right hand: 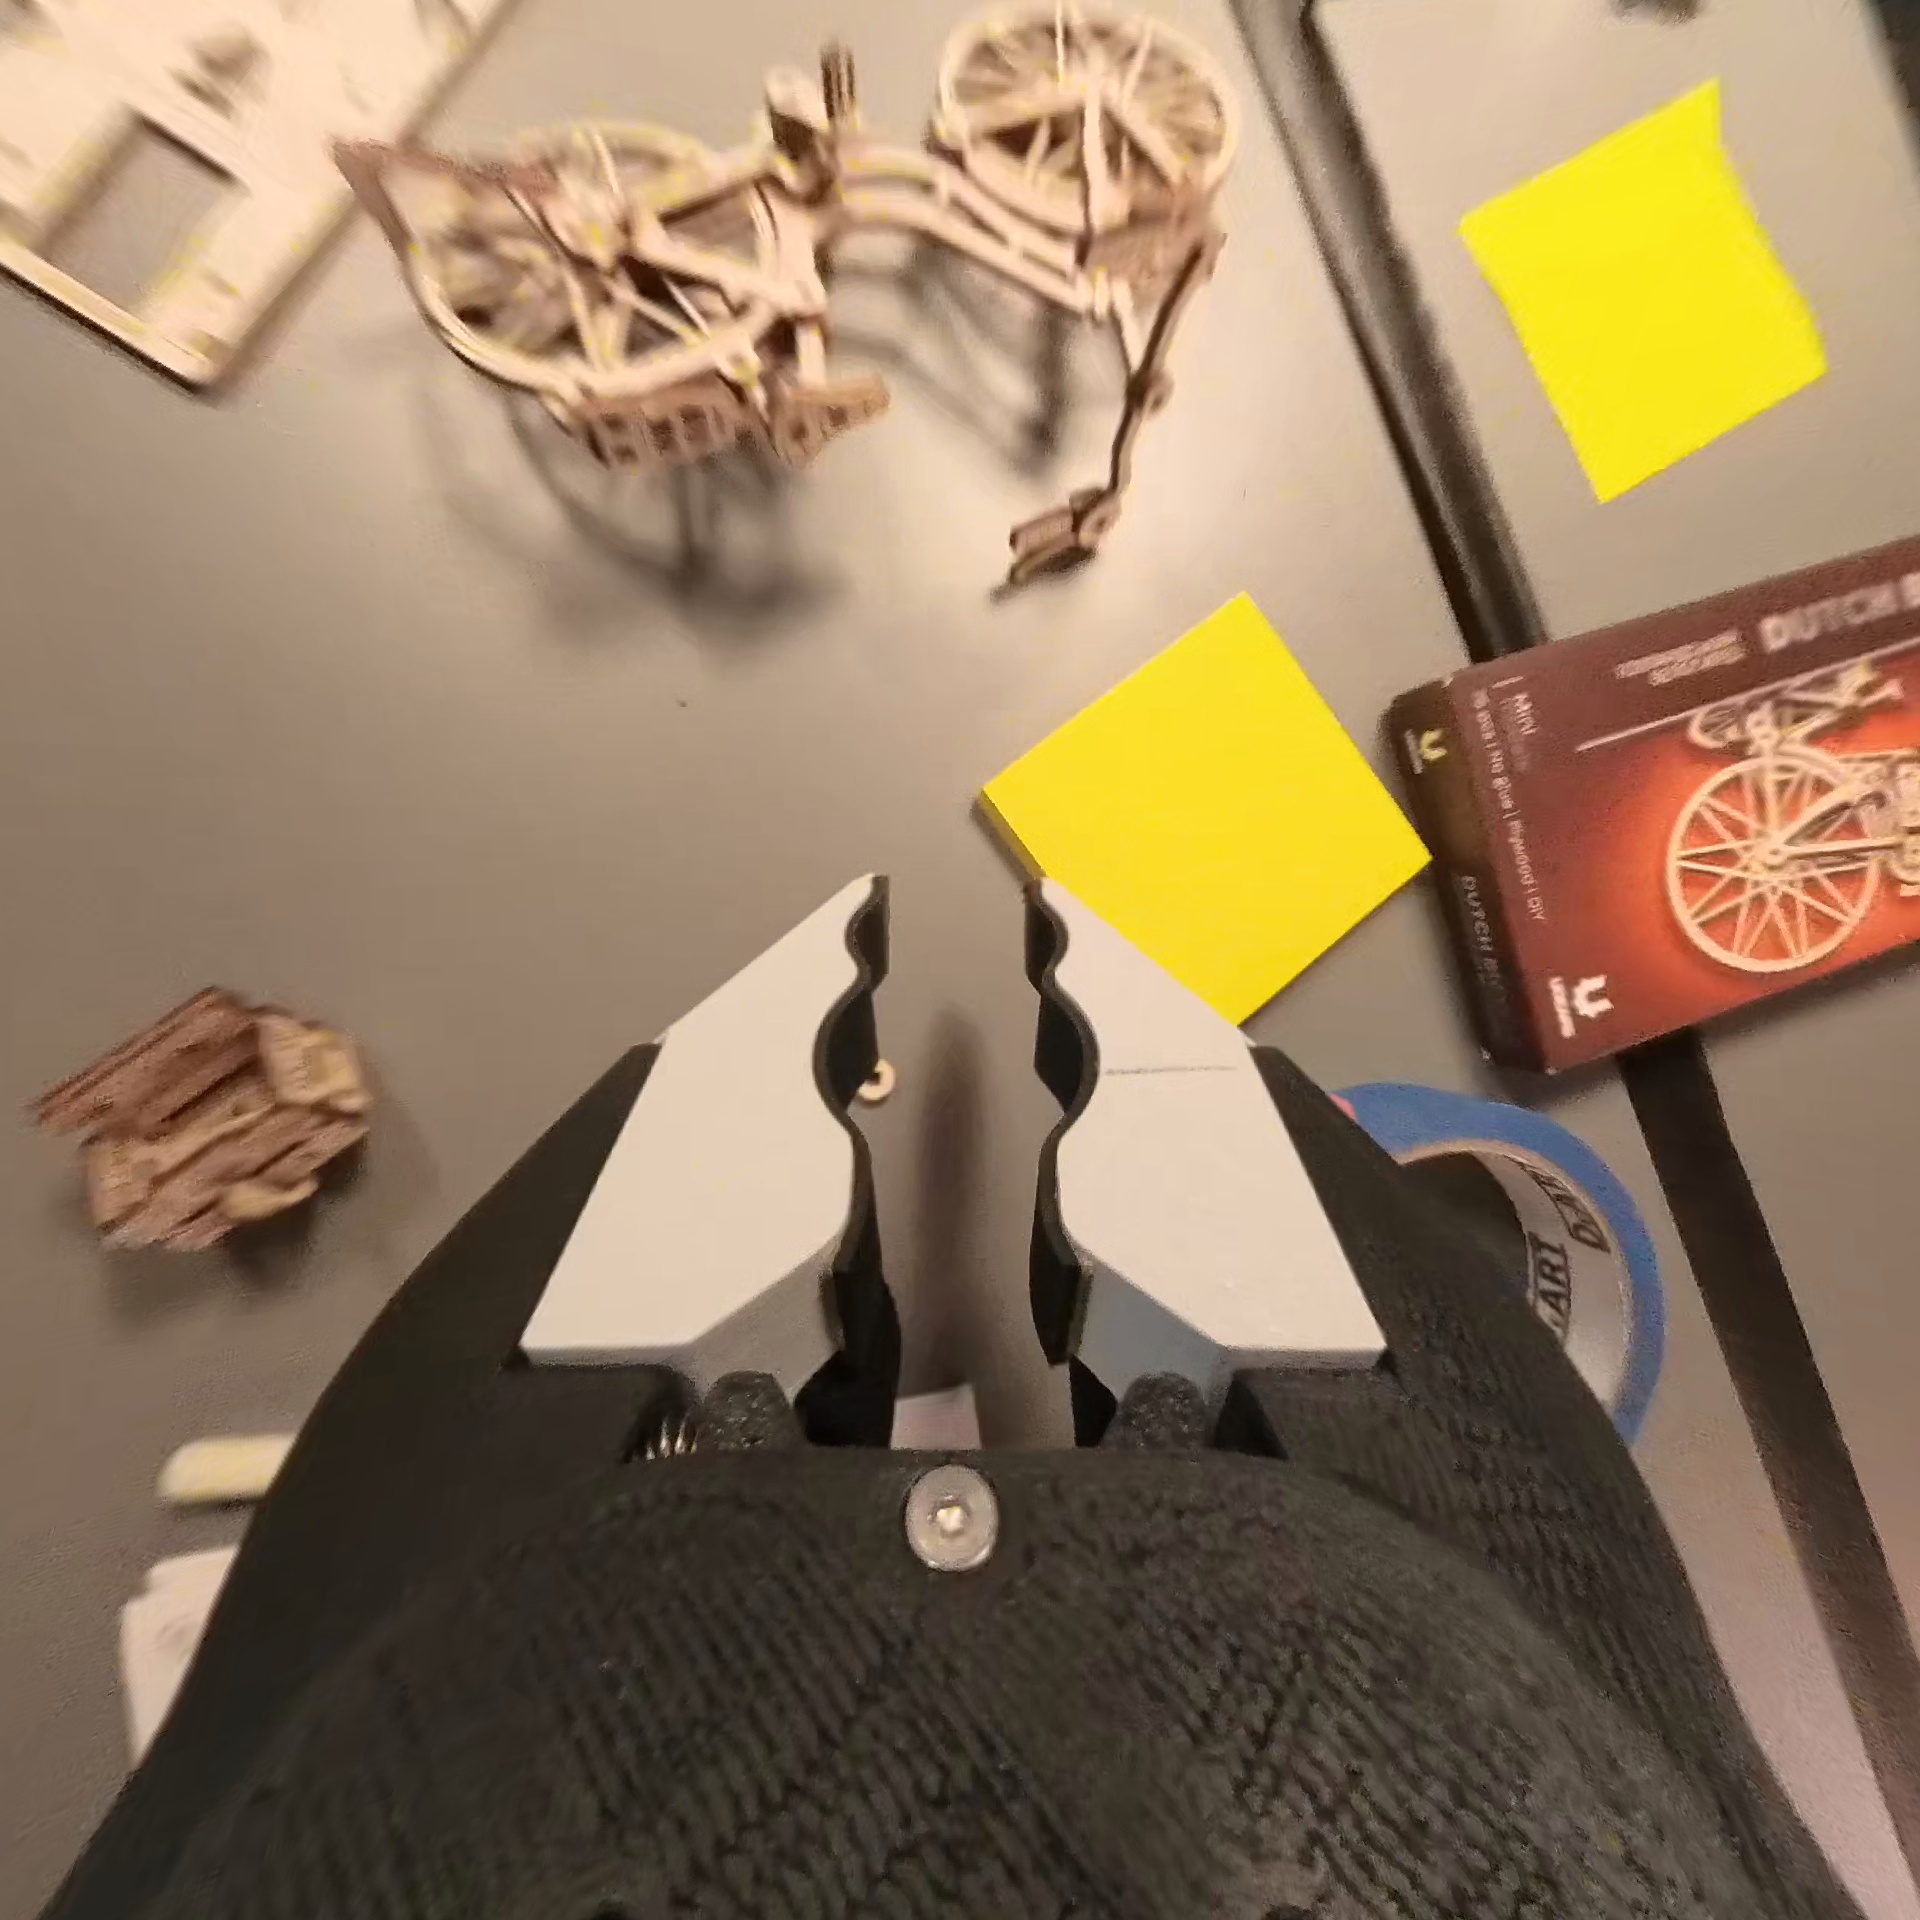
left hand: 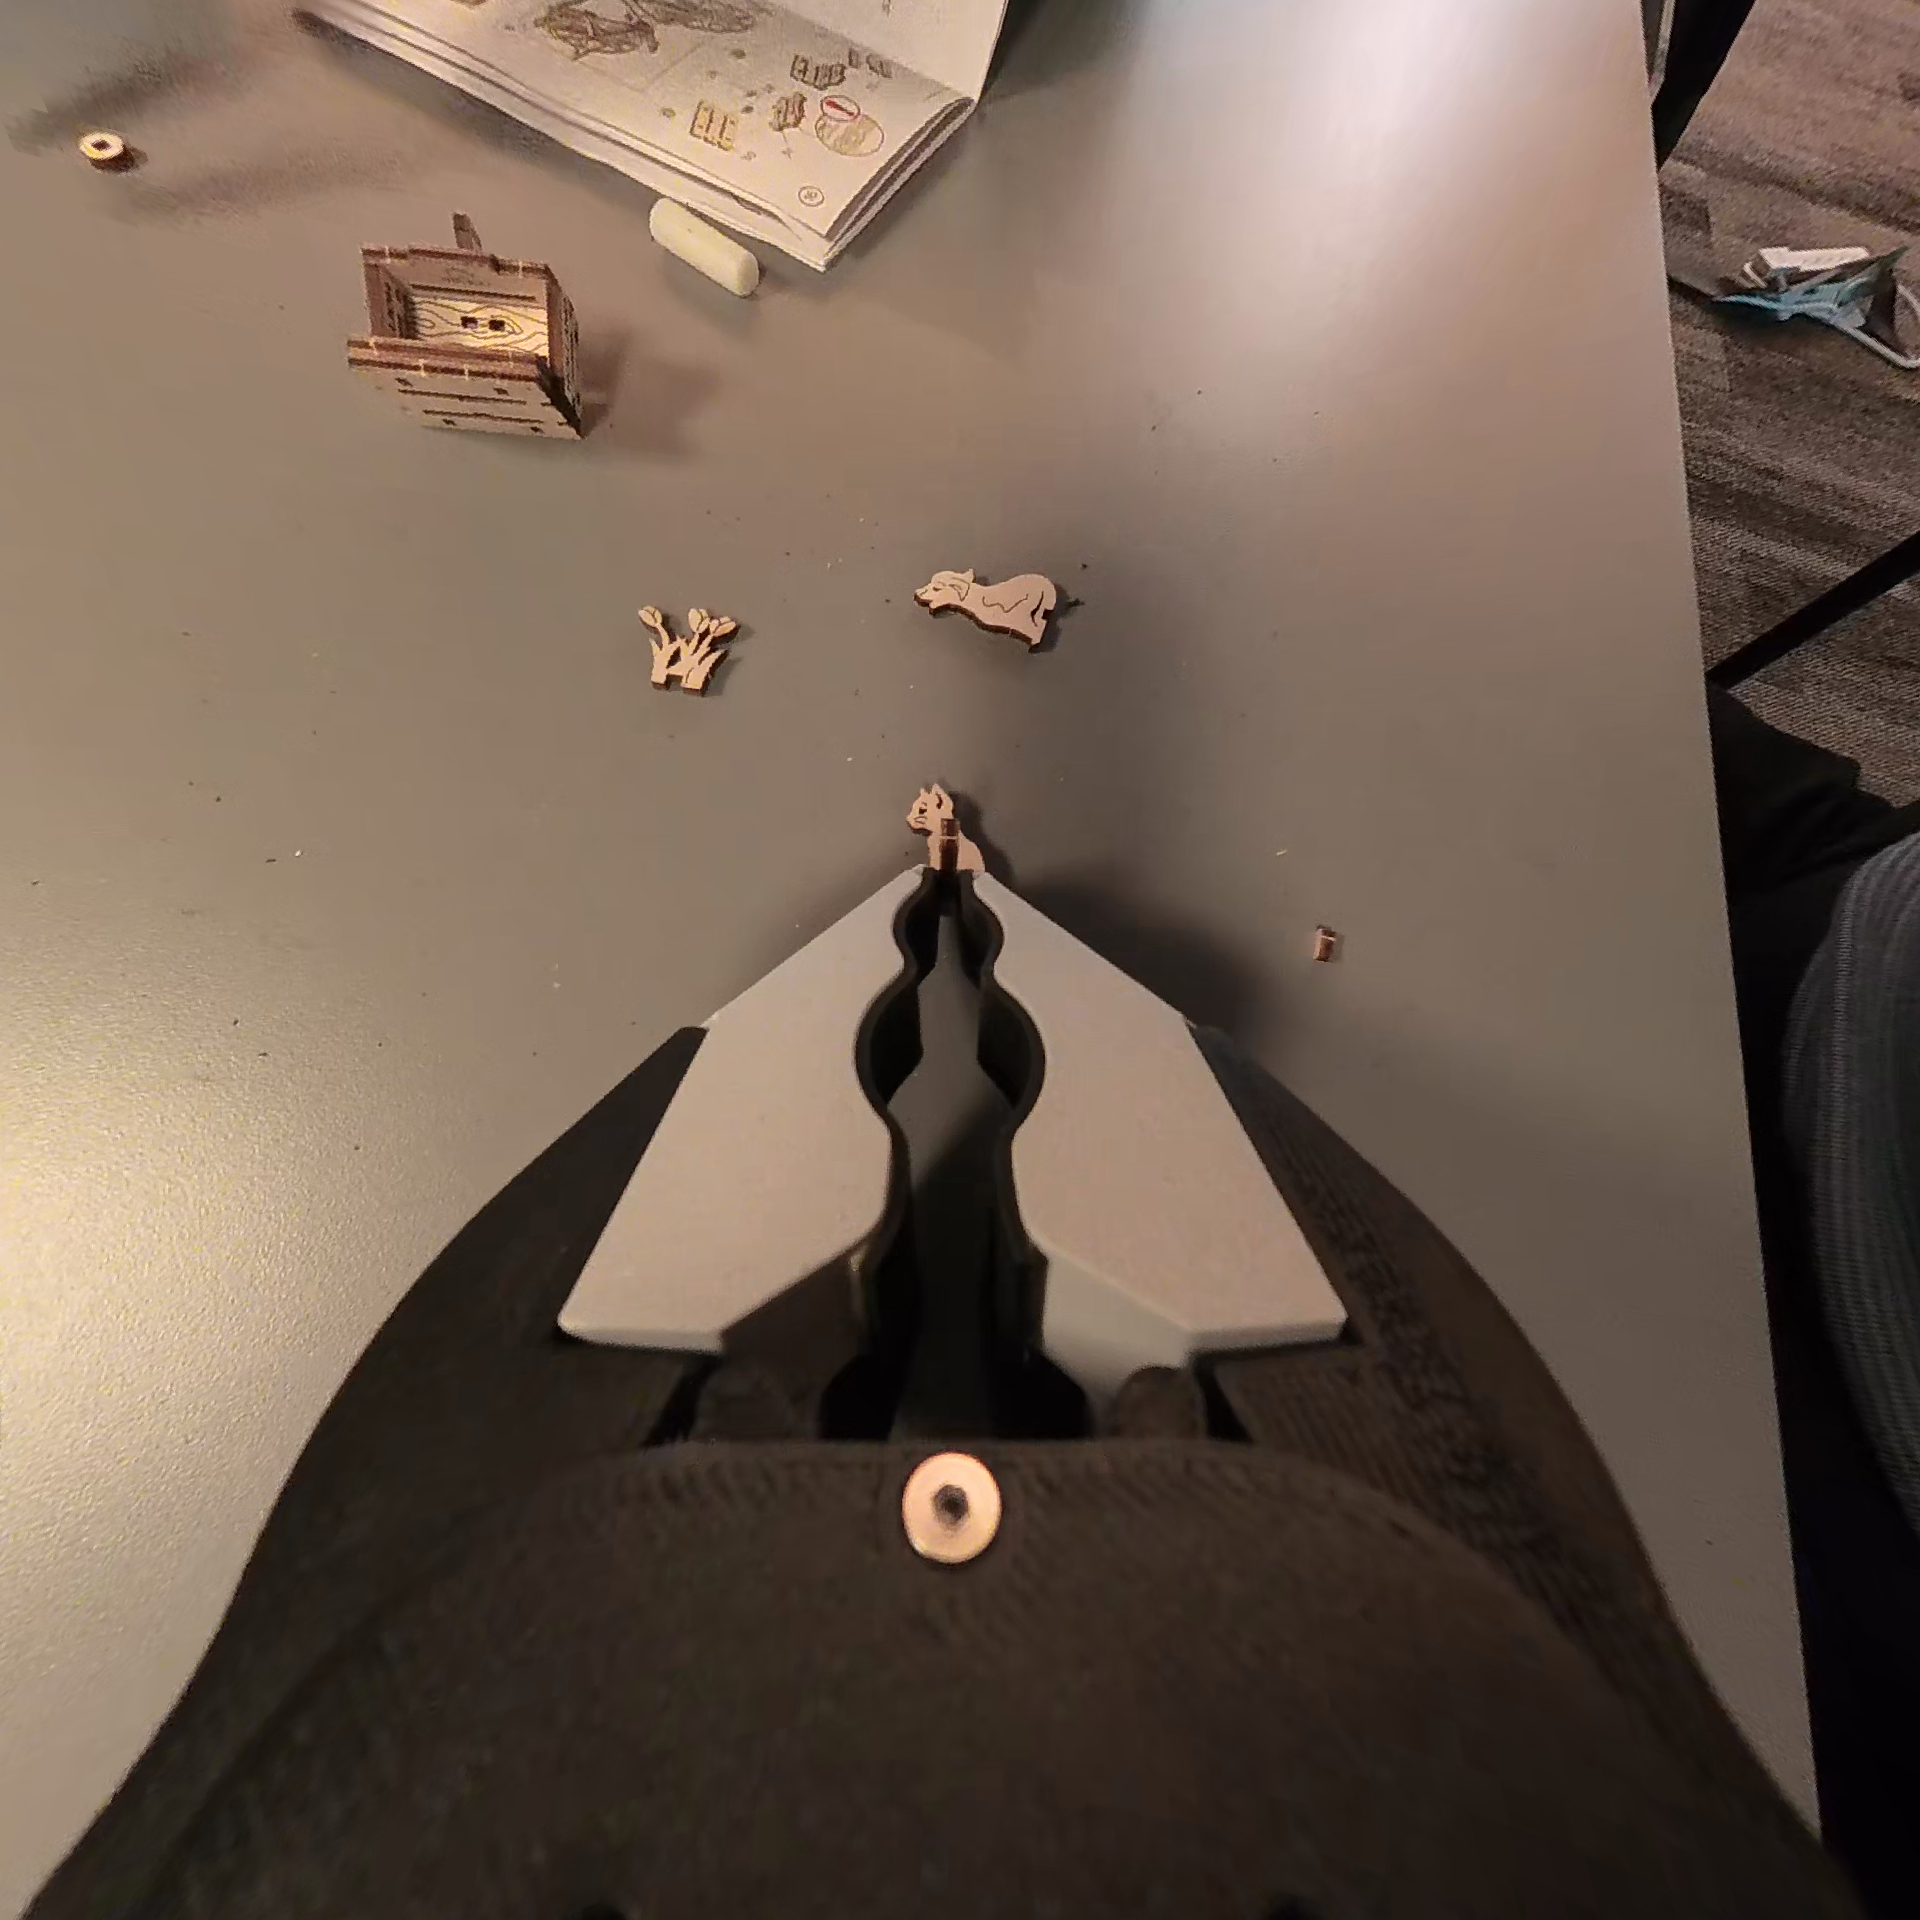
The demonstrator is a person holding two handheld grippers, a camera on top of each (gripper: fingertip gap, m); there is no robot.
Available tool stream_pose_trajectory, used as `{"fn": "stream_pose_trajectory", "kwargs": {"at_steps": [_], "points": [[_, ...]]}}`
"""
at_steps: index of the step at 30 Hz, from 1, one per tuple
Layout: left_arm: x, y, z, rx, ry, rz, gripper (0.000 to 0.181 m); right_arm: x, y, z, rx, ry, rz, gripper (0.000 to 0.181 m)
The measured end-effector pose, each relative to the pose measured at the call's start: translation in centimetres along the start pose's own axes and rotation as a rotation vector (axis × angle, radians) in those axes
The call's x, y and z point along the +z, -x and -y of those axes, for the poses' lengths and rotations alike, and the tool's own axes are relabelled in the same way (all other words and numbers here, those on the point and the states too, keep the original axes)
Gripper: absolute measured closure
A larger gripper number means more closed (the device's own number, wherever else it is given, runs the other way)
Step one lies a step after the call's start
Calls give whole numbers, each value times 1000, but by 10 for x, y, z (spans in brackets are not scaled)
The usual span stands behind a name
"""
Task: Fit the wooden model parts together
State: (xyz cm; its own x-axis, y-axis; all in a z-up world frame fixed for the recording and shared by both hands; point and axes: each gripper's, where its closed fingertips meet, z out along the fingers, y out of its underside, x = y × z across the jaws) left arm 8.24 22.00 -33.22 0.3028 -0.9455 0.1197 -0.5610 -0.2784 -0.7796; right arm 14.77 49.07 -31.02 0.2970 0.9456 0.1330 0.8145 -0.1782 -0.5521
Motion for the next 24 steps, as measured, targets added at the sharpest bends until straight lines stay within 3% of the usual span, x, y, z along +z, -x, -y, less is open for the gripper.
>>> {"fn": "stream_pose_trajectory", "kwargs": {"at_steps": [3, 7, 9, 11, 13, 15, 17, 20, 24], "points": [[0, 0, 0, 5, 0, 4, 180, 22, -17, -14, 4, 108, -98, 162], [0, 0, 0, 6, 0, 3, 180, 21, -45, -20, 52, 112, -259, 157], [0, 0, 0, 8, 0, 2, 180, 9, -33, -7, 38, 22, -261, 152], [0, -1, 0, 13, 1, 3, 180, -15, 19, 17, 22, -153, -99, 150], [0, -1, 0, 13, 1, 3, 180, -43, 98, 22, -4, -257, 159, 139], [0, -1, 0, 15, 1, 0, 180, -60, 165, 4, -81, -274, 307, 135], [0, -2, 0, 18, 2, -5, 180, -60, 210, -21, -138, -243, 341, 132], [0, -3, 0, 18, 2, -8, 180, -55, 247, -45, -140, -229, 332, 122], [0, -3, 0, 16, 2, -9, 180, -52, 256, -59, -224, -237, 294, 128]]}}
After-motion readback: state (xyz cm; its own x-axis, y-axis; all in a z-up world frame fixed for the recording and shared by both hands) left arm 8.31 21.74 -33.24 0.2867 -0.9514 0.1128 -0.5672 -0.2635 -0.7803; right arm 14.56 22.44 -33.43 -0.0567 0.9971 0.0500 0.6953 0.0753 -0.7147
